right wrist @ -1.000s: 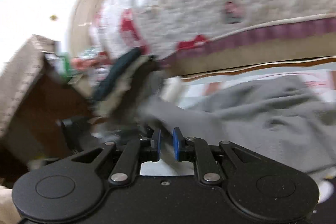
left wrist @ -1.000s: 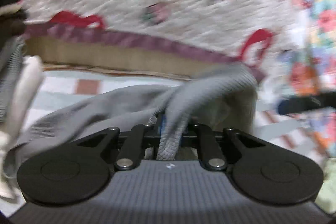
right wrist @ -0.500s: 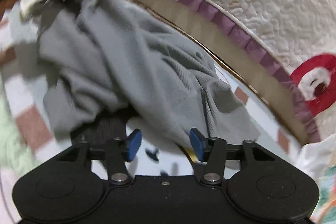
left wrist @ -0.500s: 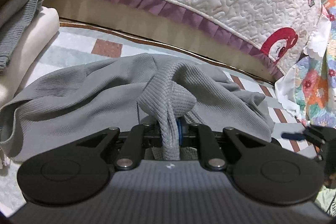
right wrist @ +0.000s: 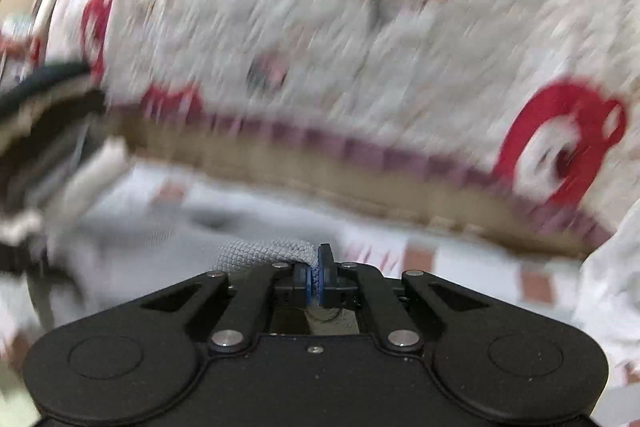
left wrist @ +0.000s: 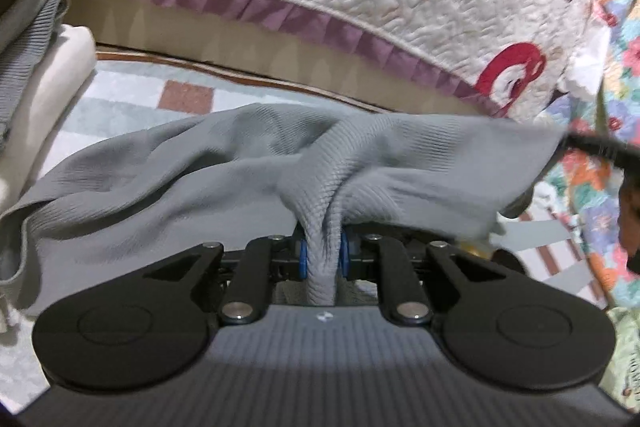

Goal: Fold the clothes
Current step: 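Lift the shirt with both grippers and shake it out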

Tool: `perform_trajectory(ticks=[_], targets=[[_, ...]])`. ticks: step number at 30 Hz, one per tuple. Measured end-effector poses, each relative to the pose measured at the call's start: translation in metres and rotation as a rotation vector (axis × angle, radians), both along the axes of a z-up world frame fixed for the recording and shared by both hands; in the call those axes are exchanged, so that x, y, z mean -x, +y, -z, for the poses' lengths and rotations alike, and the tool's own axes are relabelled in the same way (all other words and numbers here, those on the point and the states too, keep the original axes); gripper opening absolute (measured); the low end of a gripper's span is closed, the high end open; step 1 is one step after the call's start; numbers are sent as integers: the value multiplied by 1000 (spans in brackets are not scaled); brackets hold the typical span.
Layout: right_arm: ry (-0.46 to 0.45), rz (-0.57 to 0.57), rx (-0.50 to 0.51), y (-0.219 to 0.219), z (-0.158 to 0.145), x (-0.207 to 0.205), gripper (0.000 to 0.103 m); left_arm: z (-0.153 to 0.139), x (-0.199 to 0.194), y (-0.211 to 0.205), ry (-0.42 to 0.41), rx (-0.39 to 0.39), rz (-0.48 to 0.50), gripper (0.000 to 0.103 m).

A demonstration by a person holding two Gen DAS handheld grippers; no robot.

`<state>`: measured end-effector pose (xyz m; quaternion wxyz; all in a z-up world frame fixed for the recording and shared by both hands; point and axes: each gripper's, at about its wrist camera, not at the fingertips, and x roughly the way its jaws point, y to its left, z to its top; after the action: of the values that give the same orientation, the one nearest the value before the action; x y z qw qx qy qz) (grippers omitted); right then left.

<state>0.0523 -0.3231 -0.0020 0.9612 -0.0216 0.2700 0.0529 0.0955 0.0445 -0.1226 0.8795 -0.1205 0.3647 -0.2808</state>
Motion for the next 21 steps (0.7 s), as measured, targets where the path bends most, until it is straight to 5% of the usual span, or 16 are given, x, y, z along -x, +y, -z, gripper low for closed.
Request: perform_trajectory(ticks=[3,9,13,15,16,17,21], targets=[[-69,21,25,-4,-30,1,3,-1,8,-9,21,34,60,25],[-112,59,63,-7,-45,-1,1,11,40,-45,40,44,231,58],[-127,87,51,-12,-46,2,1,31,51,-75,75,-32,274,60],[-136,95,47,-14,-46,7,1,36,55,-84,42,-84,254,51],[-141,102,43,-16,-47,10,1,35,58,-86,11,-126,245,16],[-141,104,44,-17,-49,14,1,32,59,-87,-10,-171,254,6],[-149,112,56,-25,-62,36,1,-15,62,-50,-95,-179,216,4]])
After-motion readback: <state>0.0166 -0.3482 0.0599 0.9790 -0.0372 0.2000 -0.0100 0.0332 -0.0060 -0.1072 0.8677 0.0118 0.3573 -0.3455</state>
